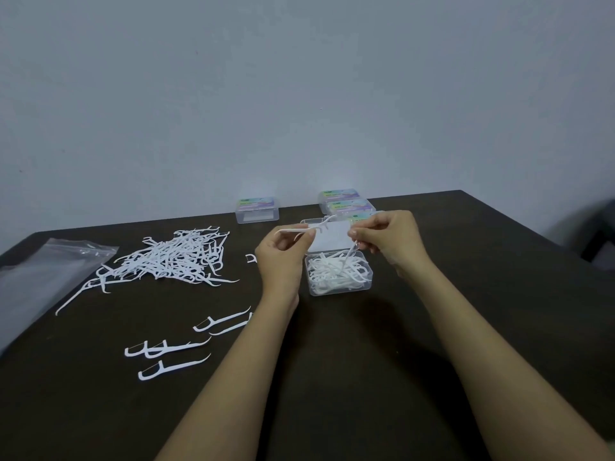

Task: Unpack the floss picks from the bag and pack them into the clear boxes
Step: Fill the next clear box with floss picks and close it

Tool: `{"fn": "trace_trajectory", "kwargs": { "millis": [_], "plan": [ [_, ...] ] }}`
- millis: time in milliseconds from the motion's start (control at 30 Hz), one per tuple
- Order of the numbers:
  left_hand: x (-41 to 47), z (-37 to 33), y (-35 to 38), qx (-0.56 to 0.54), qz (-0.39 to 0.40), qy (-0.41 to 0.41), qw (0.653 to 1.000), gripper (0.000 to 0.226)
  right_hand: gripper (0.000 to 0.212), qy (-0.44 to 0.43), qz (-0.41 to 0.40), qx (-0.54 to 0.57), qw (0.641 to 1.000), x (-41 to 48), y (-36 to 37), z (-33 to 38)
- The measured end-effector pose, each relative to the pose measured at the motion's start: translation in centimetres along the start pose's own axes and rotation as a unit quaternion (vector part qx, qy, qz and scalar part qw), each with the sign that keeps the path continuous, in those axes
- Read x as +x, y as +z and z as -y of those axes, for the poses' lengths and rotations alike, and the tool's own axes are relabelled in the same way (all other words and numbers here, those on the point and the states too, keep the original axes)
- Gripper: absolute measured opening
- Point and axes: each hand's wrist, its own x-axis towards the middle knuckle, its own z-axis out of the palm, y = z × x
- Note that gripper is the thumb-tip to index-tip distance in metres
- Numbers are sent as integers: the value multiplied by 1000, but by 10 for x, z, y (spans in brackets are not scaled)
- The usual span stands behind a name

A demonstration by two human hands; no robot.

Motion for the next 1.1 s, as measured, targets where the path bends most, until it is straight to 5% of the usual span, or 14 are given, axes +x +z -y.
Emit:
{"fn": "trace_trajectory", "kwargs": {
  "millis": [367, 700, 933, 1100],
  "plan": [
    [0, -4, -2, 11, 20, -44, 999, 19, 14, -25, -19, -140, 990, -3, 7, 0],
    [-1, -17, -6, 79, 88, -39, 992, 30, 16, -61, 117, -320, 938, -6, 14, 6],
    [2, -16, -8, 127, 95, -38, 987, 12, 40, -71, 185, -334, 922, -5, -7, 11],
    [4, -13, -10, 114, 76, -46, 990, 11, 37, -44, 245, -386, 888, -6, -13, 9]
  ]
}}
